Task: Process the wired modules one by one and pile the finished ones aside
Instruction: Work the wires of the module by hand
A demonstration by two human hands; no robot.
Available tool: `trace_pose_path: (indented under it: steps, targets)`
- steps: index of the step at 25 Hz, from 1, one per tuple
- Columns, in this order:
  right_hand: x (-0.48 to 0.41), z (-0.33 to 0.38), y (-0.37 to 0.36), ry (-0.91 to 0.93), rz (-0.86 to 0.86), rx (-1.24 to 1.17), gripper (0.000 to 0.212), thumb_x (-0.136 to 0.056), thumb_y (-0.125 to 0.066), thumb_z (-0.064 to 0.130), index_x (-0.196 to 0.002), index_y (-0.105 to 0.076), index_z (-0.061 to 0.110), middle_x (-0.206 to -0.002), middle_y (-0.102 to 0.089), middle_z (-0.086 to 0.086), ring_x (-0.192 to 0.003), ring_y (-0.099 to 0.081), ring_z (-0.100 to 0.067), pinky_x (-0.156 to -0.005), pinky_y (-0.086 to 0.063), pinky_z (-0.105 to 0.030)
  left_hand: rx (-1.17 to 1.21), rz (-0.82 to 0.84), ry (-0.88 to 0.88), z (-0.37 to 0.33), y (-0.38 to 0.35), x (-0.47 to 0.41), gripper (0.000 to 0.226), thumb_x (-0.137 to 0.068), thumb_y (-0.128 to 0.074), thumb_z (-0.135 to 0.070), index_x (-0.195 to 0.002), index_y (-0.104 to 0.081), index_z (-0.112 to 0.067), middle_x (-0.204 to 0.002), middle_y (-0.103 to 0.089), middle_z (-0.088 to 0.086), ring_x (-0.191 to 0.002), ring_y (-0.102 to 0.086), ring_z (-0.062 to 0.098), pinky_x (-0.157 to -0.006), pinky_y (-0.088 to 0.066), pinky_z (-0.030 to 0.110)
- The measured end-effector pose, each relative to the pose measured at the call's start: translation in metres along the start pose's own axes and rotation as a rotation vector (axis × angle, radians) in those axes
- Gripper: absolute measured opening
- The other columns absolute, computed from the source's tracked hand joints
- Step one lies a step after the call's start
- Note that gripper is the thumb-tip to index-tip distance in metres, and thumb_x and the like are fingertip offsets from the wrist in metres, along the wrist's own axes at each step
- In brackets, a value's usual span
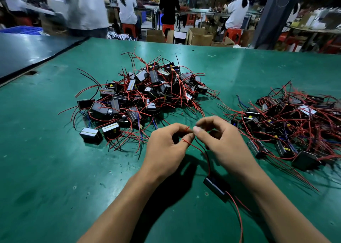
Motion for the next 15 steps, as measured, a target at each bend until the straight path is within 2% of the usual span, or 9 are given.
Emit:
trace_pose_path:
  steps: [2,4,7,10,12,15]
  targets:
    - [0.002,0.008,0.001,0.128,0.071,0.07,0.014,-0.087,-0.075,0.024,-0.099,-0.073,0.032,-0.092,-0.071,0.011,-0.067,-0.056,-0.008,-0.062,-0.046,-0.018,0.036,0.024,0.016,0.0,0.001,-0.001,0.005,-0.088,-0.073,-0.017,-0.091,-0.075,-0.014,-0.078,-0.072,-0.006,-0.073,-0.065,0.013,-0.072,-0.053,0.034]
    - [0.002,0.012,0.002,0.199,0.094,0.154,0.018,-0.087,-0.076,0.021,-0.1,-0.075,0.034,-0.098,-0.07,0.012,-0.074,-0.06,-0.014,-0.066,-0.05,-0.022,0.041,0.052,0.02,-0.001,0.002,-0.001,0.006,-0.088,-0.072,-0.014,-0.092,-0.075,-0.011,-0.078,-0.072,-0.004,-0.07,-0.063,0.008,-0.071,-0.052,0.027]
    - [0.001,0.015,0.004,0.241,0.088,0.201,0.019,-0.087,-0.076,0.015,-0.099,-0.077,0.03,-0.095,-0.07,0.009,-0.082,-0.064,-0.013,-0.07,-0.049,-0.022,0.046,0.079,0.019,-0.002,0.002,-0.001,0.005,-0.087,-0.072,-0.012,-0.091,-0.074,-0.009,-0.076,-0.07,0.0,-0.067,-0.057,0.003,-0.07,-0.05,0.024]
    - [0.002,0.017,0.006,0.275,0.057,0.227,0.011,-0.086,-0.077,0.015,-0.093,-0.078,0.023,-0.088,-0.069,0.009,-0.073,-0.06,-0.004,-0.066,-0.042,-0.014,0.036,0.08,0.019,-0.003,0.002,0.0,0.006,-0.087,-0.073,-0.013,-0.091,-0.074,-0.009,-0.076,-0.071,0.0,-0.068,-0.06,0.007,-0.072,-0.052,0.03]
    - [0.003,0.019,0.006,0.287,0.02,0.259,0.002,-0.087,-0.076,0.016,-0.089,-0.077,0.017,-0.083,-0.066,0.011,-0.071,-0.057,-0.005,-0.066,-0.039,-0.013,0.014,0.066,0.006,-0.004,0.002,0.001,0.006,-0.087,-0.073,-0.015,-0.091,-0.075,-0.011,-0.077,-0.072,-0.002,-0.072,-0.063,0.011,-0.073,-0.052,0.032]
    - [0.005,0.021,0.003,0.283,-0.038,0.339,0.009,-0.09,-0.073,0.02,-0.083,-0.071,0.015,-0.077,-0.061,0.012,-0.07,-0.056,-0.004,-0.064,-0.037,-0.012,-0.005,0.021,-0.011,-0.003,0.005,0.001,0.005,-0.087,-0.074,-0.017,-0.091,-0.076,-0.015,-0.077,-0.072,-0.007,-0.073,-0.065,0.009,-0.073,-0.054,0.034]
Point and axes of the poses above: each hand's wrist, its own x-axis away from the middle knuckle, its own y-axis out of the back of the hand, z = x × y, the point moved 8 cm from there along -x, towards the middle knuckle
